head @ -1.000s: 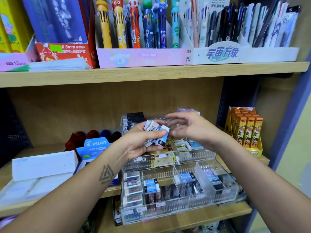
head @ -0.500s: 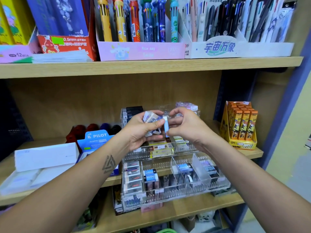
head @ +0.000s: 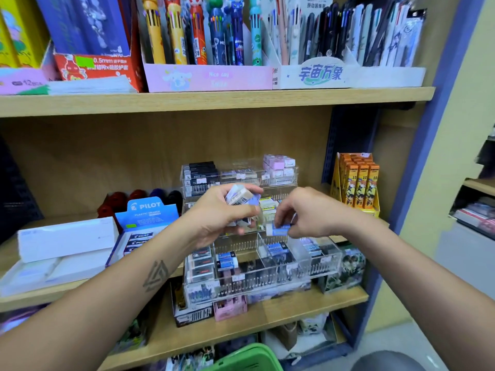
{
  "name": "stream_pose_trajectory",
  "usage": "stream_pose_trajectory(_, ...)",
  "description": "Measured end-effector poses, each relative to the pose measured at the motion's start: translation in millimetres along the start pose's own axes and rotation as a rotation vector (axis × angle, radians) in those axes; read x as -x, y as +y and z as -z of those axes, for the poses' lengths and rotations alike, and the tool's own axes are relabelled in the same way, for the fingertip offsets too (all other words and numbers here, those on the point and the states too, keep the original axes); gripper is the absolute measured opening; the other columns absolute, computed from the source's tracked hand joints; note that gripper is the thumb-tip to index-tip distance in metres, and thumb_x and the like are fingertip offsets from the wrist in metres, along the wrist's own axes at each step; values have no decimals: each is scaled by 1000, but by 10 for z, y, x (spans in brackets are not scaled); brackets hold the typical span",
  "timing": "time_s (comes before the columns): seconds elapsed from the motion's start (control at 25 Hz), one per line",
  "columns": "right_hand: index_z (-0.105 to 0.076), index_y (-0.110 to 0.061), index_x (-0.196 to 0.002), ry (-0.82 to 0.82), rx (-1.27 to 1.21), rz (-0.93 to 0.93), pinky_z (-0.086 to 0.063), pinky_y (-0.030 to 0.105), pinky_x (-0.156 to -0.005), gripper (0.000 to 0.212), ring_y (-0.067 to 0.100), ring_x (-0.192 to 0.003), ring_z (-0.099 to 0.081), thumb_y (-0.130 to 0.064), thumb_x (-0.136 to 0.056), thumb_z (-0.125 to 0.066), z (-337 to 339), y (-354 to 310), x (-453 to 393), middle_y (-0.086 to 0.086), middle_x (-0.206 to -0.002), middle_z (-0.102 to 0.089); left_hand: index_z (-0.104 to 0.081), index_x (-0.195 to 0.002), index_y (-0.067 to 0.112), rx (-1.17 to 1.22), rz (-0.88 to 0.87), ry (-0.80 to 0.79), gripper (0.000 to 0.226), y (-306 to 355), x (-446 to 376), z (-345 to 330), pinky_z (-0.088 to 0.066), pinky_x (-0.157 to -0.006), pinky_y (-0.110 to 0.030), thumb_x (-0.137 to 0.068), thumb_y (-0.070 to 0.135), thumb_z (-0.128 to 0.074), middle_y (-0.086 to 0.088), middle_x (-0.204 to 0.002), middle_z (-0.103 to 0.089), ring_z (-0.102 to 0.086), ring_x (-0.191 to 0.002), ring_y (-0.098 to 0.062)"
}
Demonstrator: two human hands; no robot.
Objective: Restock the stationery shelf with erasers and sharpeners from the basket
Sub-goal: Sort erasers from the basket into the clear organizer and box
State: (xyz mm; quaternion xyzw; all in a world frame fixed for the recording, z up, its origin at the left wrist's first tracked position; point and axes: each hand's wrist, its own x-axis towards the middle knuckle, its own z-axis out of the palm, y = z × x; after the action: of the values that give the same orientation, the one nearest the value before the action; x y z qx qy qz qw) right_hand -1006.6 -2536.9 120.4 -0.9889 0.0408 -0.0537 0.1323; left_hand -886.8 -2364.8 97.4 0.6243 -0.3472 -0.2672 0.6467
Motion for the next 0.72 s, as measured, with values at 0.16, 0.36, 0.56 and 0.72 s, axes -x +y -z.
stream_pose_trajectory(0.16,-77,-15,-103,-169,196,5,-51,19,-76,28,10,-89,-66,-1,-80,-71,-249,-72,-22,-2,-101,-75,-72,-109,14,-43,86,-38,35,-151,189,-45,-45,-40,-21,-81,-6,-75,-3,-85,-69,-64,-59,-19)
stream_pose_trajectory(0.36,-76,-15,-97,-189,223,1,-51,23,-76,24,13,-87,-63,0,-81,-68,-407,-54,-56,0,-99,-72,-72,-115,21,-76,149,-102,44,-245,310,3,-46,-42,-23,-80,-6,-76,-3,-78,-68,-64,-60,-19)
stream_pose_trajectory(0.56,-72,-17,-92,-76,337,-22,-56,35,-77,14,25,-91,-64,-20,-79,-73,-528,-80,-75,3,-97,-67,-59,-133,32,6,160,-169,72,-275,333,13,-47,-41,-23,-78,-12,-74,-13,-89,-67,-63,-65,-28)
stream_pose_trajectory(0.72,-76,-16,-98,-48,-8,-57,-58,34,-80,21,17,-86,-70,-7,-80,-73,-410,-58,-75,3,-94,-75,-63,-111,4,-38,176,-141,35,-264,353,13,-46,-40,-22,-80,-7,-75,-12,-84,-69,-64,-62,-26)
